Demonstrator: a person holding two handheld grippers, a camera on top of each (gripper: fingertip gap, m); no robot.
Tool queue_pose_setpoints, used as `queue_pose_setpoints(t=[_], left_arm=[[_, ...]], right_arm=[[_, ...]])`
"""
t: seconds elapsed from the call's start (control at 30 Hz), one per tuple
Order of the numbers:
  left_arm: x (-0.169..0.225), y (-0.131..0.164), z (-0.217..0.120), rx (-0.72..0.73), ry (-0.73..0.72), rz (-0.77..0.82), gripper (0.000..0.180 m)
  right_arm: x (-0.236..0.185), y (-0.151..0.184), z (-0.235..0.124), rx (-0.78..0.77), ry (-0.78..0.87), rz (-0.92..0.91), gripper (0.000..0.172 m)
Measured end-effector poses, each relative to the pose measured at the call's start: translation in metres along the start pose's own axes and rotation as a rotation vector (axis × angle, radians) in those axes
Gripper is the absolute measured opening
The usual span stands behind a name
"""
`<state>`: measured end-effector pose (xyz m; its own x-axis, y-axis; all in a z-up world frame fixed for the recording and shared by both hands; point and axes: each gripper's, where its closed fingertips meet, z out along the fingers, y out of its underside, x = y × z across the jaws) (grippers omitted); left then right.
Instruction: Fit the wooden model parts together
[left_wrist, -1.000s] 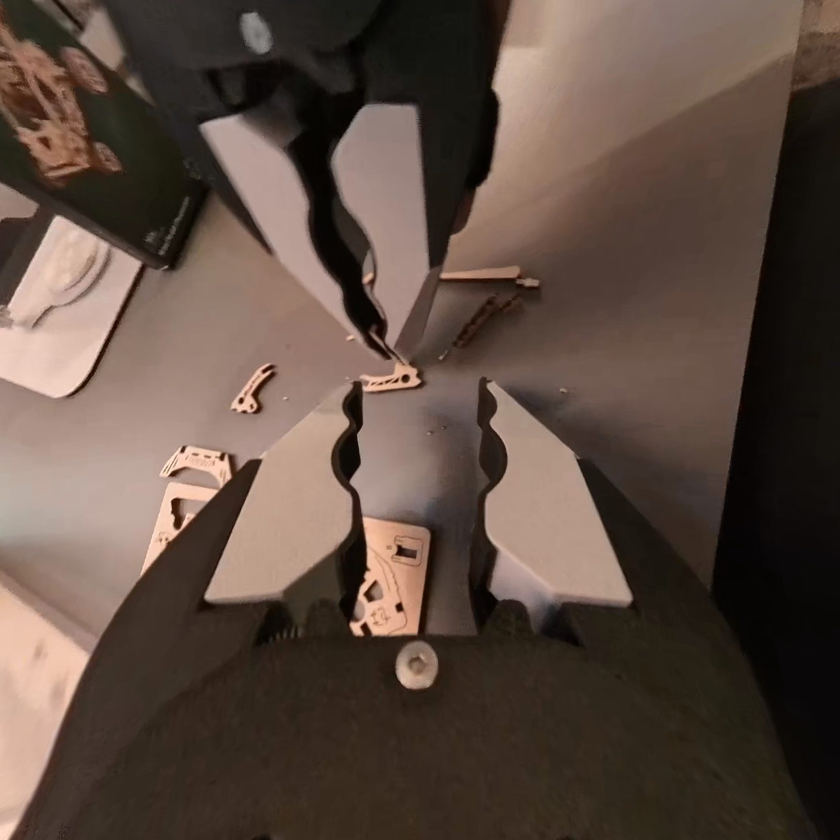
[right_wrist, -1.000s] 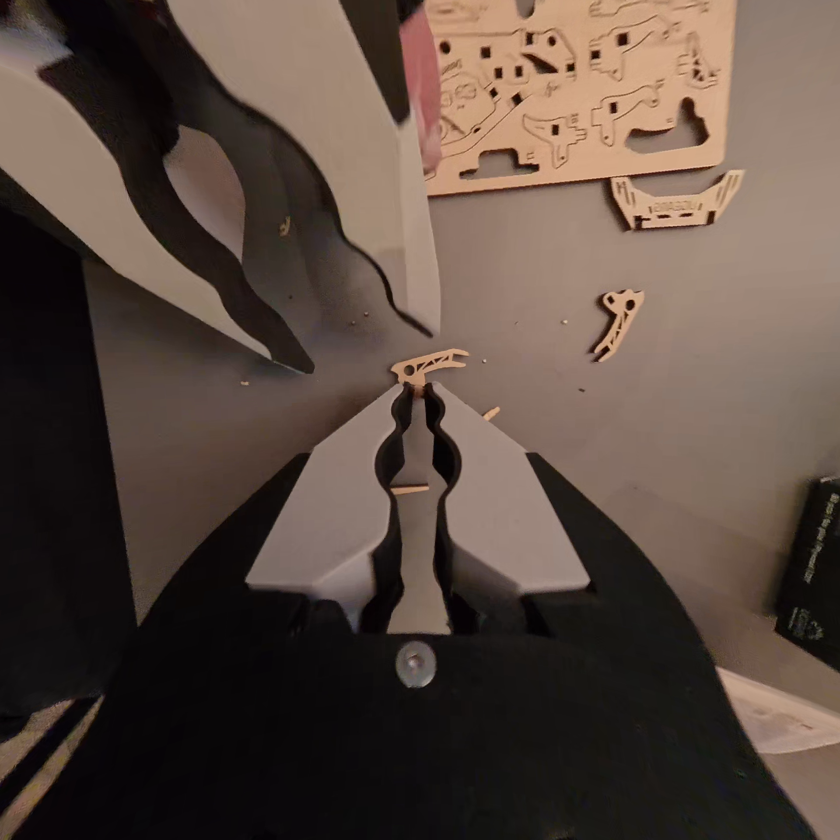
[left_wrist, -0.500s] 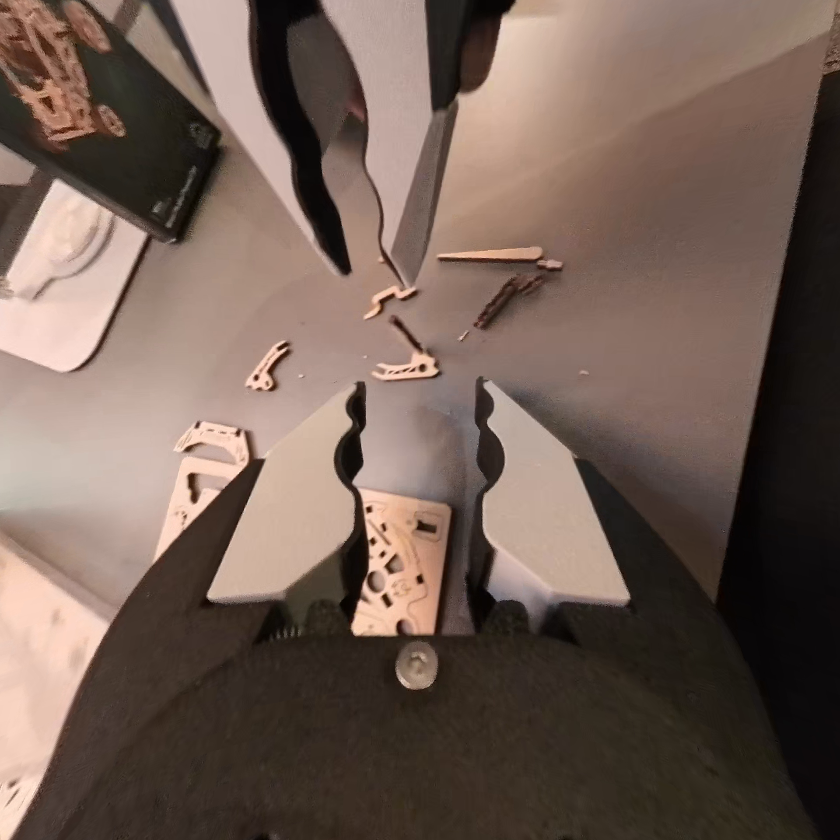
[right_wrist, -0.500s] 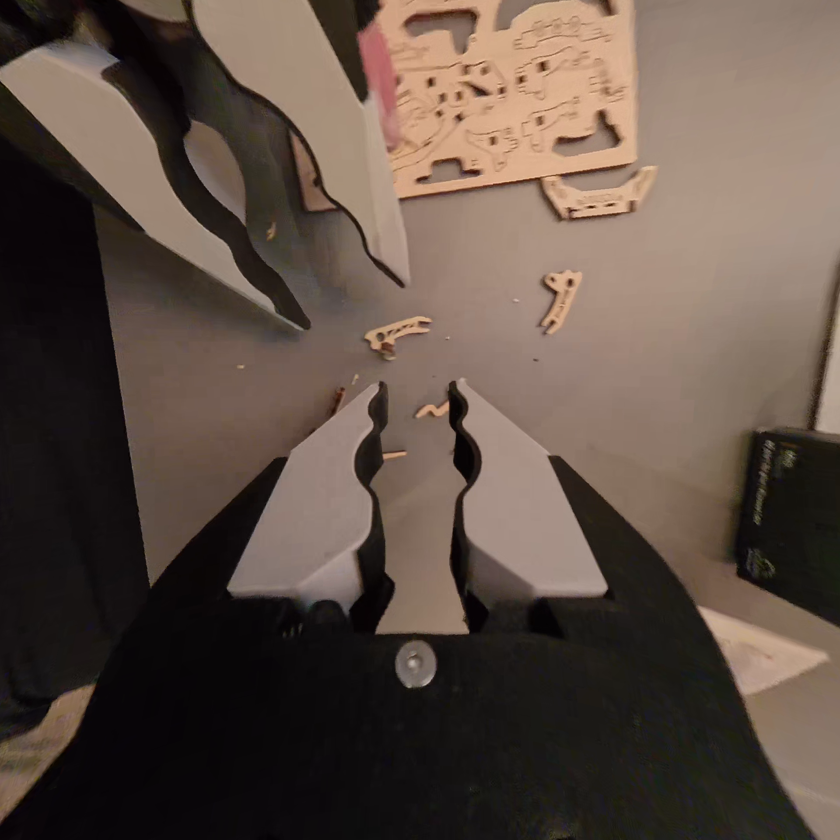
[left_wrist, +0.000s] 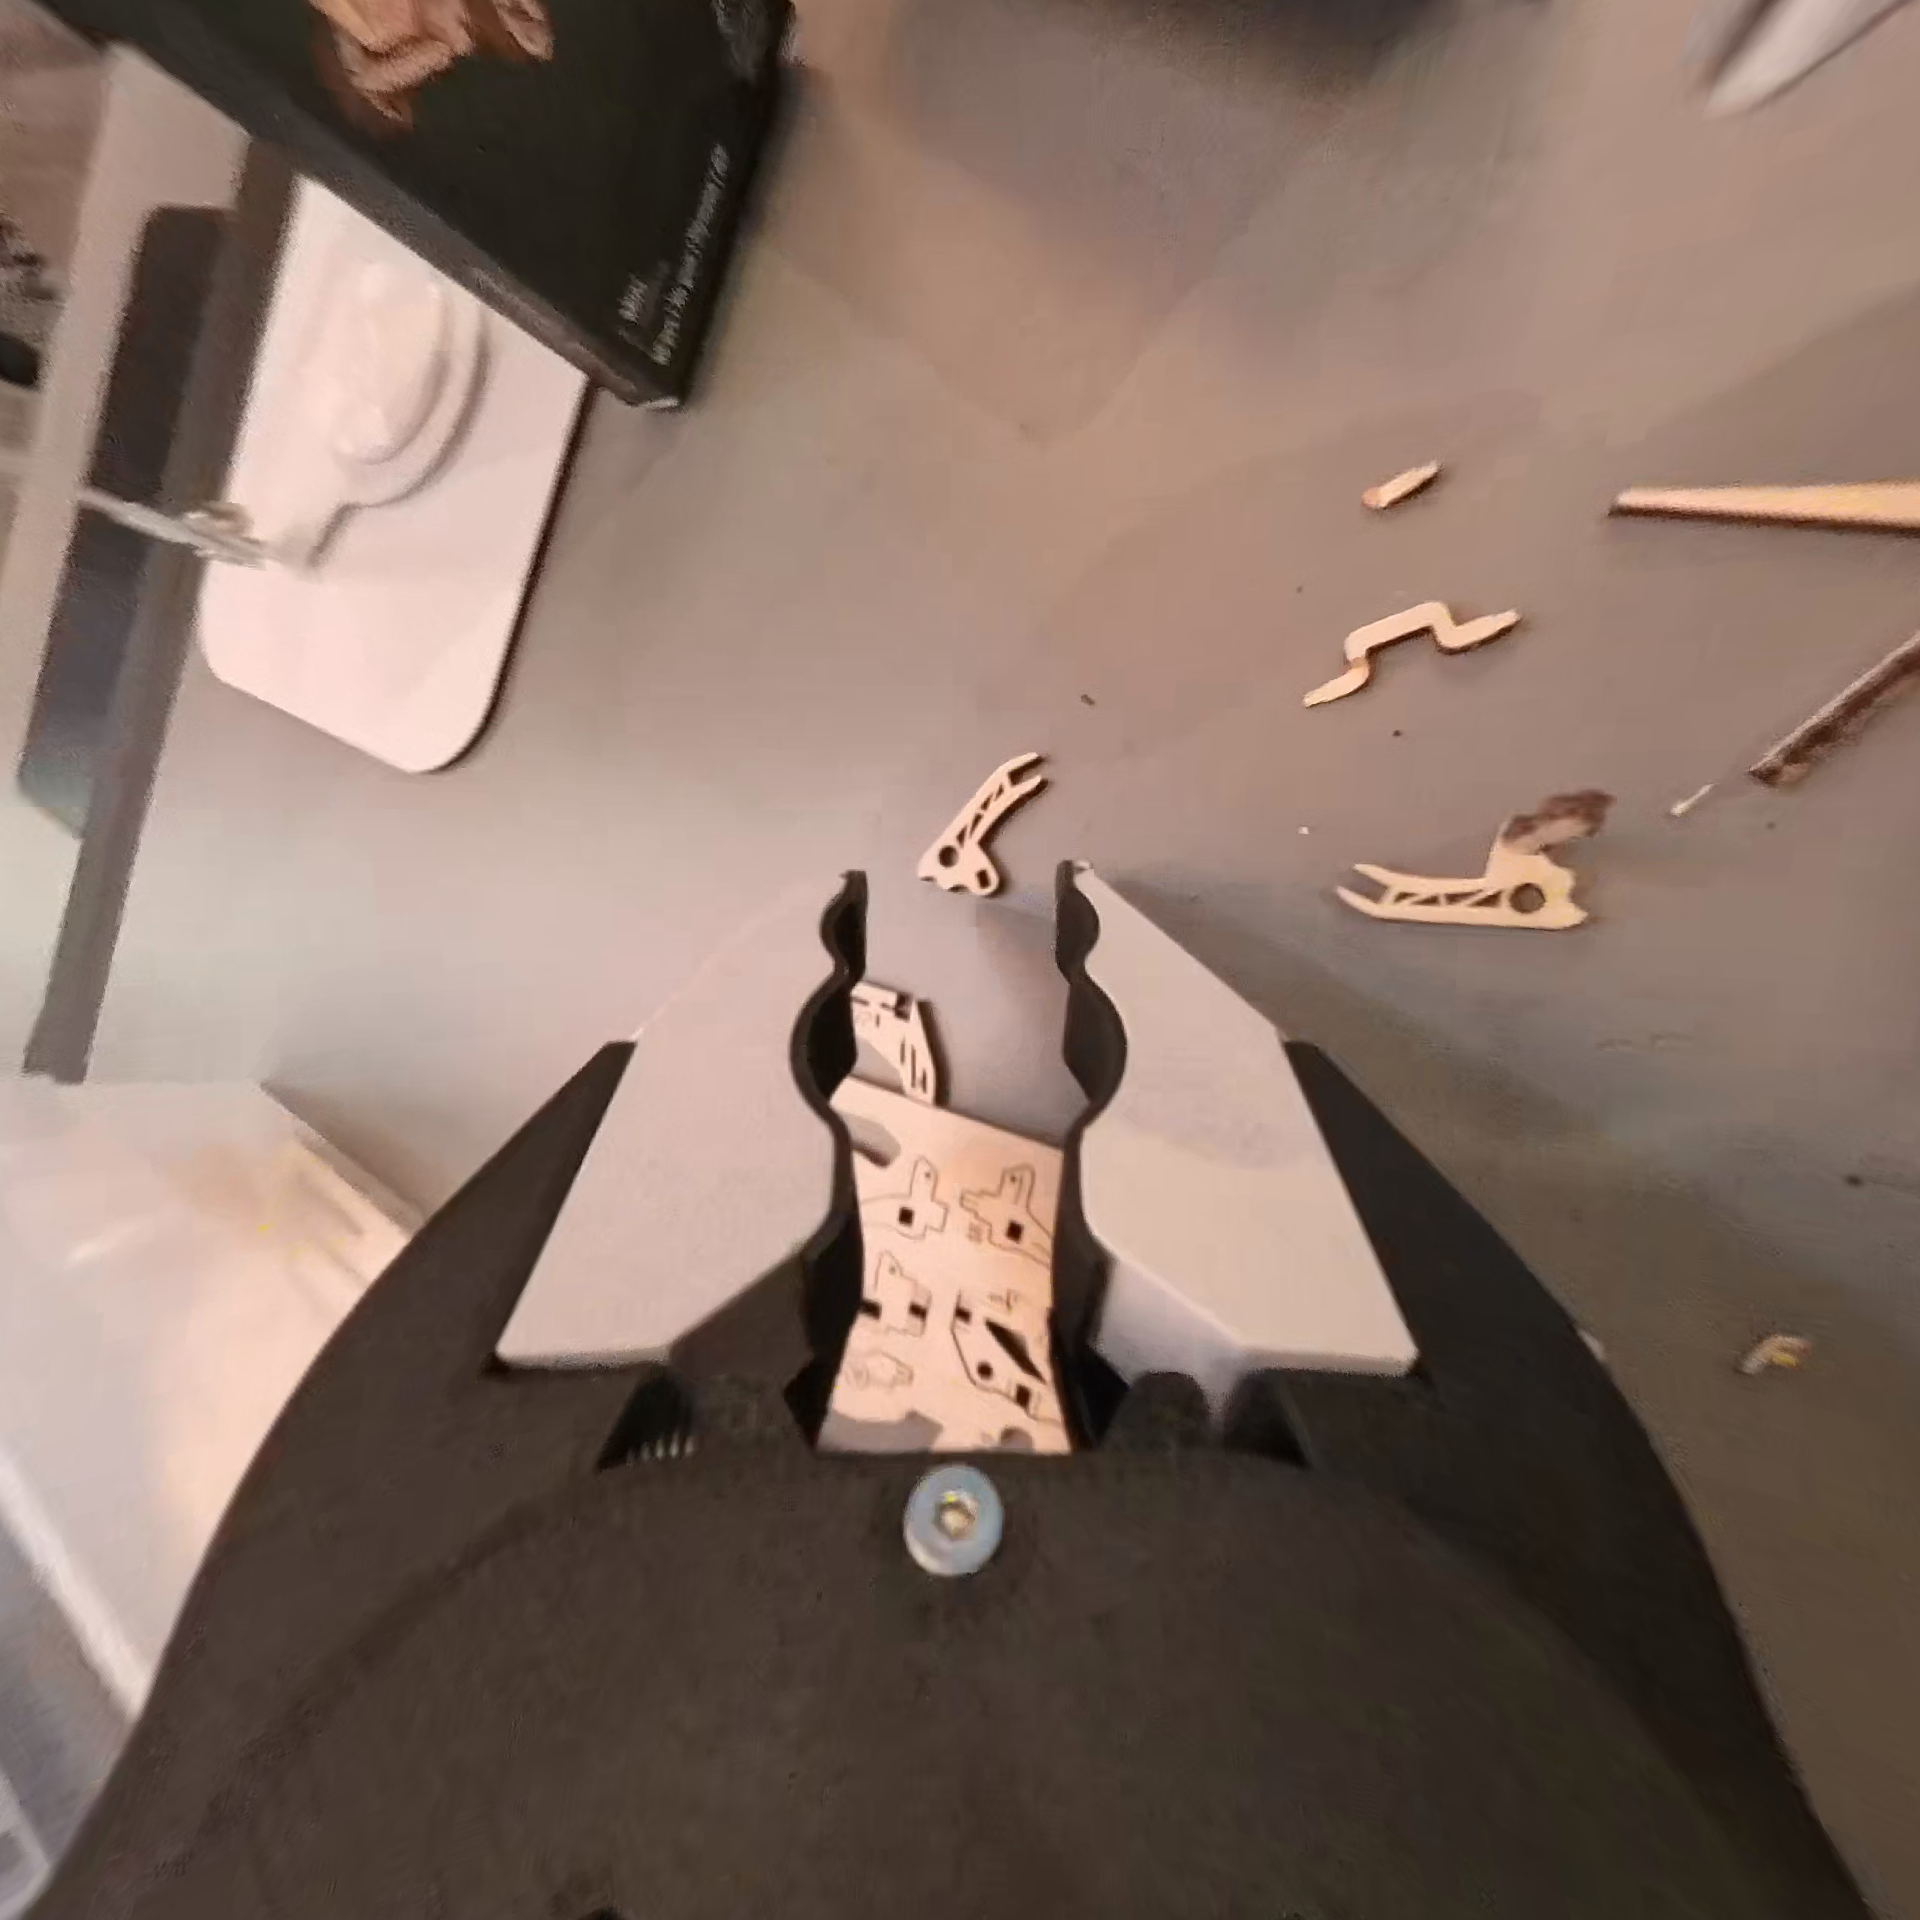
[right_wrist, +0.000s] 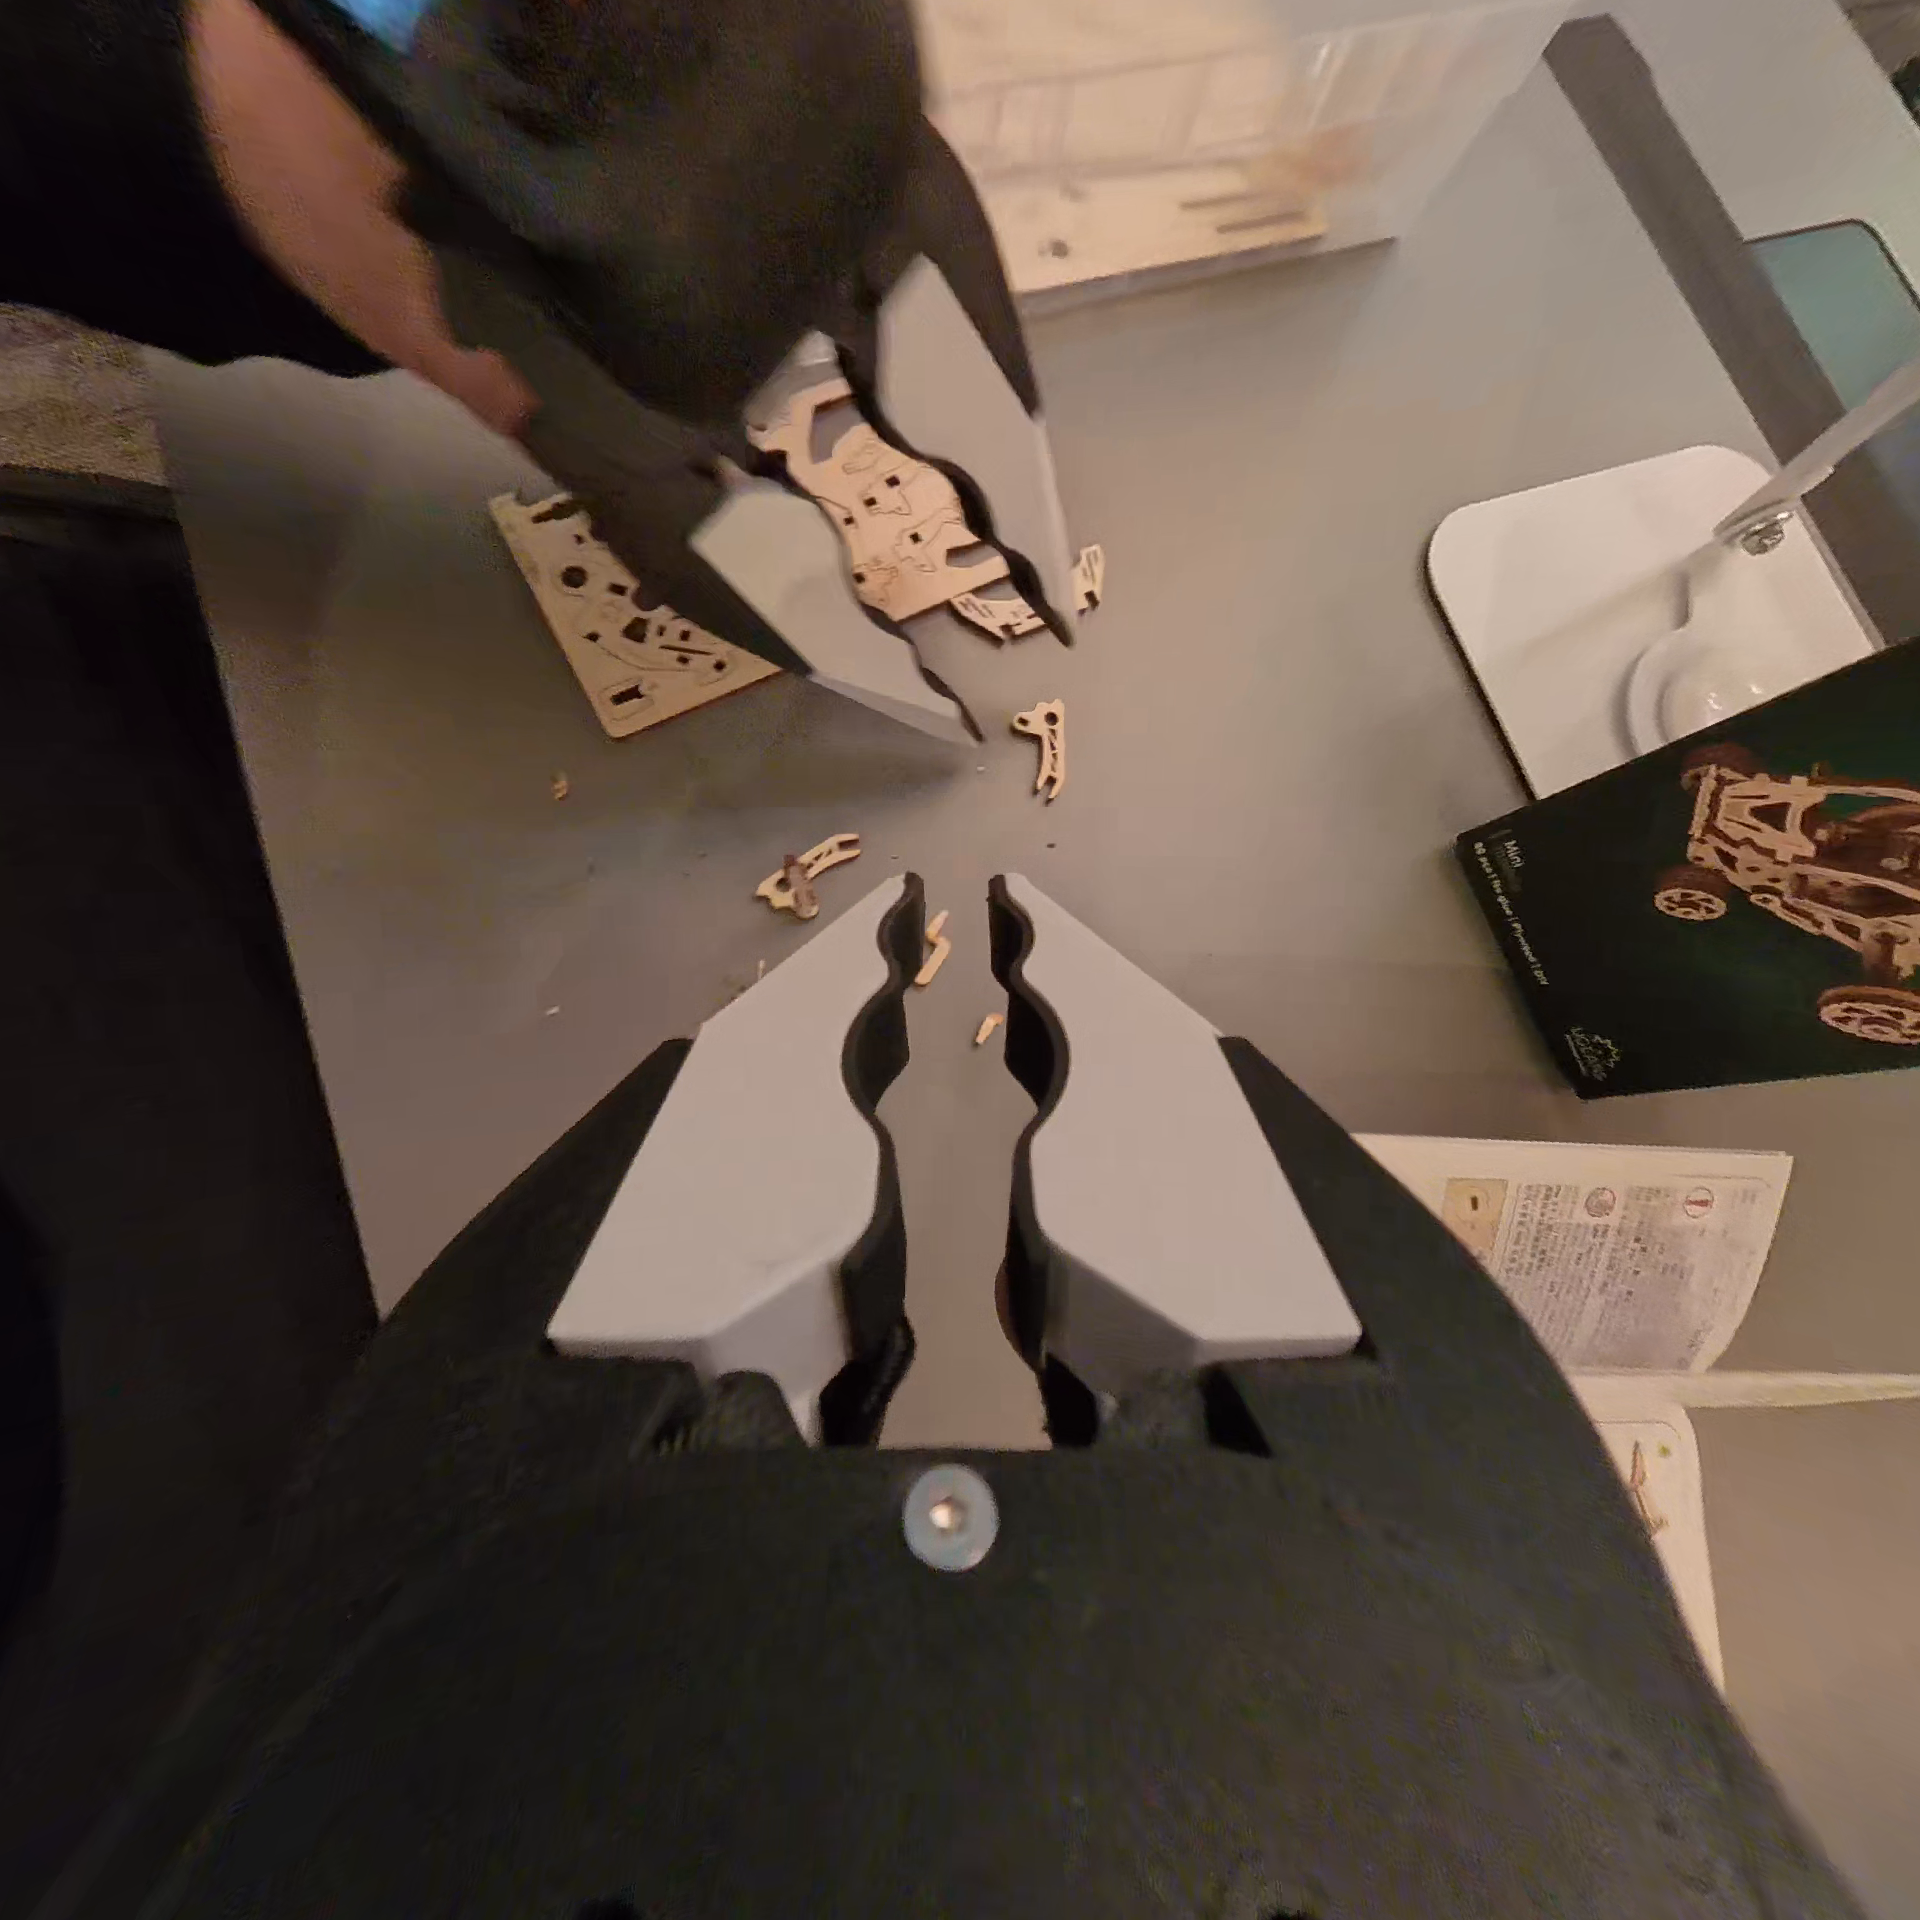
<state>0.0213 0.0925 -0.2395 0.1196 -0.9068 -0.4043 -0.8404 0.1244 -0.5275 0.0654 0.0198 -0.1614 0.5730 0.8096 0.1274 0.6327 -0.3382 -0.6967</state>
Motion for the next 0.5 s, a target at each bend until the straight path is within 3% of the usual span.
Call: queue_pose_setpoints(t=[0.13, 0.23, 0.5], left_arm=[[0.004, -0.005, 0.017, -0.053, 0.066, 0.015, 0.029], [0.008, -0.007, 0.020, -0.092, 0.123, 0.017, 0.017], [0.006, -0.005, 0.024, -0.199, 0.274, -0.045, 0.005]], right_arm=[[-0.007, 0.000, -0.018, 0.054, -0.017, 0.023, 0.009], [-0.012, 0.003, -0.027, 0.088, -0.041, 0.039, 0.009], [-0.017, 0.002, -0.045, 0.157, -0.080, 0.036, 0.007]])
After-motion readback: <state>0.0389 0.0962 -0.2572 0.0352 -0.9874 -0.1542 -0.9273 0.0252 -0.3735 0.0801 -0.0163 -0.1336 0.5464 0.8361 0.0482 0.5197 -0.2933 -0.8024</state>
